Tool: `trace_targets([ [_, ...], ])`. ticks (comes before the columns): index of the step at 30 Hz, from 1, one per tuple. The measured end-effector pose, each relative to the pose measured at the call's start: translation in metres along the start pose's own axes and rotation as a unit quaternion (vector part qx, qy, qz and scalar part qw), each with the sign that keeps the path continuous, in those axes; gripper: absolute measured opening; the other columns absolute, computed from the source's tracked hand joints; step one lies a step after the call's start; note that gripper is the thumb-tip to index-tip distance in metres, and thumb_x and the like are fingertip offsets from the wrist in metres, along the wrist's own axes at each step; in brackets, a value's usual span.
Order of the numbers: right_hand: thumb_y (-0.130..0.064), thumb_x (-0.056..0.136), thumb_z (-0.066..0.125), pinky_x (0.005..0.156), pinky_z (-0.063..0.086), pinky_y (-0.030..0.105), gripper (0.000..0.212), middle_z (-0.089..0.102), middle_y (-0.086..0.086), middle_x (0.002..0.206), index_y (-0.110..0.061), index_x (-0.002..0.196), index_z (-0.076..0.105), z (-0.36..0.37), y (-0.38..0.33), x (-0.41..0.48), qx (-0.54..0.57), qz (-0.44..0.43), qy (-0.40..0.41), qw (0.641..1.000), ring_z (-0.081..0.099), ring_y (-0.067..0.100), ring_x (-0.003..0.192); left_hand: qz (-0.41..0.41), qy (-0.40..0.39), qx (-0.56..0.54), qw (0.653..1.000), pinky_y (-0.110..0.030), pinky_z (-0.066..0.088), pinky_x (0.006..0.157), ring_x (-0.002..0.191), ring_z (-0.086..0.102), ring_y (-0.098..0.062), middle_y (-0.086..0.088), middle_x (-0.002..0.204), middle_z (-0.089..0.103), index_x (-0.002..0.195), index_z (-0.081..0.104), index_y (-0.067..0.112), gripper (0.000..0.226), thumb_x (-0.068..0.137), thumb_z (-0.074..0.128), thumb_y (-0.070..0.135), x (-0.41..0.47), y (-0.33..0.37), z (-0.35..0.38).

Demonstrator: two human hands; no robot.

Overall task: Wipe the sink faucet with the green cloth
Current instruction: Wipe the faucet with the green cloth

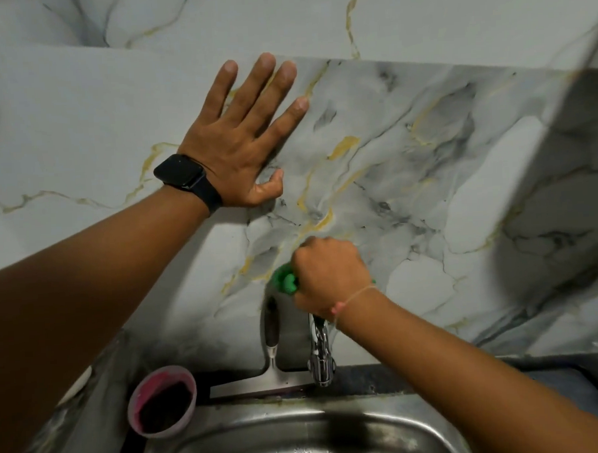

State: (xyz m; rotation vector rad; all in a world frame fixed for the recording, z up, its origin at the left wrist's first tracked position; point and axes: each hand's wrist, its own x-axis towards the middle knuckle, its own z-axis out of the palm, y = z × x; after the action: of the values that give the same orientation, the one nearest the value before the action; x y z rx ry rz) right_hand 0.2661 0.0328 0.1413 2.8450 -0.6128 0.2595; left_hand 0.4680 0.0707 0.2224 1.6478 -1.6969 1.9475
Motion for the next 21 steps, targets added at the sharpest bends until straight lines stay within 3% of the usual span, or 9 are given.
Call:
trace_targets([
  [4,-0.015,0.098,0.047,0.061,0.058,0.046,0.029,0.066,0.026,0.106,0.002,0.112,0.066,0.016,-0.055,0.009,-0.248,-0.086,-0.075,0.962,0.062,0.039,0.095,-0.004,-0.001,-0.008,1.000,-0.060,0.015,0.123,0.152,0.023,-0.043,-0.023,0.163,0.027,0.160,0.025,0.012,0.084,0.088,0.039,0.054,-0.006,0.002,-0.004],
  [7,-0.034,0.099,0.047,0.053,0.053,0.045,0.044,0.066,0.030,0.108,0.003,0.114,0.065,0.033,-0.075,0.003,-0.394,-0.100,-0.118,0.906,0.063,0.040,0.093,-0.003,0.006,-0.003,1.000,-0.058,0.012,0.124,0.152,0.023,-0.043,-0.023,0.163,0.027,0.160,0.025,0.012,0.085,0.088,0.039,0.054,-0.004,0.002,-0.006],
  [9,-0.033,0.099,0.045,0.060,0.057,0.047,0.045,0.065,0.029,0.110,0.004,0.116,0.064,0.036,-0.070,0.001,-0.406,-0.095,-0.108,0.903,0.063,0.040,0.095,0.000,0.009,-0.005,1.000,-0.059,0.014,0.123,0.152,0.024,-0.043,-0.023,0.163,0.027,0.160,0.025,0.012,0.085,0.088,0.039,0.054,0.003,0.005,-0.006],
  [12,-0.019,0.096,0.048,0.064,0.056,0.046,0.032,0.064,0.023,0.112,-0.001,0.114,0.067,0.037,-0.052,-0.005,-0.243,-0.067,-0.032,0.967,0.058,0.037,0.100,-0.002,0.008,-0.013,1.000,-0.060,0.017,0.122,0.152,0.024,-0.043,-0.023,0.163,0.027,0.160,0.025,0.012,0.084,0.088,0.039,0.054,0.005,0.008,-0.008],
  [14,-0.031,0.081,0.062,0.061,0.047,0.036,0.029,0.062,0.009,0.106,-0.014,0.102,0.073,0.039,-0.030,-0.022,0.007,0.020,0.038,0.999,0.055,0.028,0.098,-0.002,0.007,-0.019,1.000,-0.060,0.015,0.122,0.152,0.023,-0.042,-0.023,0.163,0.027,0.160,0.025,0.012,0.085,0.087,0.039,0.054,0.000,0.010,-0.008],
  [15,-0.035,0.076,0.065,0.063,0.046,0.032,0.030,0.060,0.003,0.105,-0.021,0.101,0.073,0.041,-0.020,-0.033,0.136,0.085,0.072,0.984,0.054,0.023,0.098,-0.005,0.006,-0.018,1.000,-0.060,0.015,0.123,0.152,0.023,-0.042,-0.023,0.163,0.027,0.160,0.026,0.012,0.085,0.087,0.040,0.054,-0.001,0.011,-0.010],
  [17,-0.037,0.078,0.066,0.072,0.049,0.031,0.030,0.058,-0.005,0.108,-0.031,0.107,0.069,0.048,-0.002,-0.049,0.389,0.231,0.119,0.884,0.057,0.016,0.098,-0.008,0.013,-0.019,1.000,-0.060,0.015,0.123,0.152,0.024,-0.042,-0.023,0.163,0.028,0.159,0.027,0.012,0.084,0.087,0.040,0.053,0.003,0.012,-0.011],
  [19,-0.036,0.085,0.067,0.080,0.053,0.035,0.028,0.068,-0.002,0.109,-0.031,0.113,0.066,0.057,0.009,-0.056,0.661,0.316,0.113,0.671,0.066,0.021,0.101,-0.010,0.018,-0.015,1.000,-0.060,0.016,0.123,0.151,0.025,-0.043,-0.023,0.162,0.030,0.159,0.029,0.012,0.083,0.087,0.039,0.053,0.007,0.010,-0.011],
  [21,-0.053,0.088,0.060,0.092,0.056,0.043,0.045,0.076,0.008,0.113,-0.022,0.120,0.070,0.064,0.026,-0.060,0.838,0.305,0.029,0.452,0.070,0.027,0.105,-0.018,0.026,-0.009,0.999,-0.060,0.016,0.123,0.151,0.026,-0.043,-0.023,0.162,0.030,0.159,0.028,0.012,0.084,0.087,0.039,0.054,0.008,0.007,-0.012],
])
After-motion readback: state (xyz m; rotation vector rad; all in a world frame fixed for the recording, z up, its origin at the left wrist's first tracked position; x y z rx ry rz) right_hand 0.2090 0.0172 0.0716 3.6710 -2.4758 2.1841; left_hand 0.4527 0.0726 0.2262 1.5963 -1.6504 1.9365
